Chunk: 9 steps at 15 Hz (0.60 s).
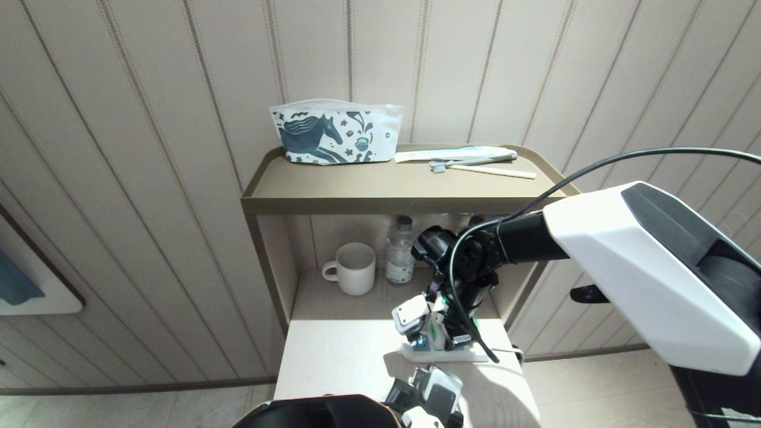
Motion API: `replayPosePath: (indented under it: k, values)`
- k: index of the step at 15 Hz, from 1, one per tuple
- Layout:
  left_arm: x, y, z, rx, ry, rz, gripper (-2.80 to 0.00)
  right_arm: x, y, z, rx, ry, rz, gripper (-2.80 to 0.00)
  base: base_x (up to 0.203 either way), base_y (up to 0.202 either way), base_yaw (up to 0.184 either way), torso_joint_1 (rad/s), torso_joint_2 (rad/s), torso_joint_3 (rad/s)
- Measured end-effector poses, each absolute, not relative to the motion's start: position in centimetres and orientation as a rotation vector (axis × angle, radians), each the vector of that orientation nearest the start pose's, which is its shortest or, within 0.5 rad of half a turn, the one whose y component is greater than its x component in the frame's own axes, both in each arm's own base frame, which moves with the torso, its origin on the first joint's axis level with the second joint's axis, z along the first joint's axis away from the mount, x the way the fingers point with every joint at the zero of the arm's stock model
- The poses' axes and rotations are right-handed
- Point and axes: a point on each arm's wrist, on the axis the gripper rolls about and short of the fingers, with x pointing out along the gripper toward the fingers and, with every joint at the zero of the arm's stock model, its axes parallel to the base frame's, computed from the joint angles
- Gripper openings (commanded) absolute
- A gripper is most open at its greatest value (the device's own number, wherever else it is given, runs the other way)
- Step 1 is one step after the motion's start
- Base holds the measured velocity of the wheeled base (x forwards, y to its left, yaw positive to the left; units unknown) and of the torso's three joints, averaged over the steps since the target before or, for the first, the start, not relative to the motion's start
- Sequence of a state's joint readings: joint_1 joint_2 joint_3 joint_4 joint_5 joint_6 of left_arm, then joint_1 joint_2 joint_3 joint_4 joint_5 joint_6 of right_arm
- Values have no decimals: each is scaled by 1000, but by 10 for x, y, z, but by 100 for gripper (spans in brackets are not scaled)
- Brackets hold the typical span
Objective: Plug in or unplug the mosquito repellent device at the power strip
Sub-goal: Hold the socket with your left hand and unplug it with your right hand
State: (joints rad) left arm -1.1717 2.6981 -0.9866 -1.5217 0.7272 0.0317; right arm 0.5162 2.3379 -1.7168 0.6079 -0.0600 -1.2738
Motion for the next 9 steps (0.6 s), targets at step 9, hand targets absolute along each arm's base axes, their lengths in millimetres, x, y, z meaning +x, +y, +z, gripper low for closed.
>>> replayPosePath:
  k: [9]
  values:
    - [195,-371,-74,173,98,-314,-280,361,204,79,-1417,818,1175,-280,0,0,0,0,0,0]
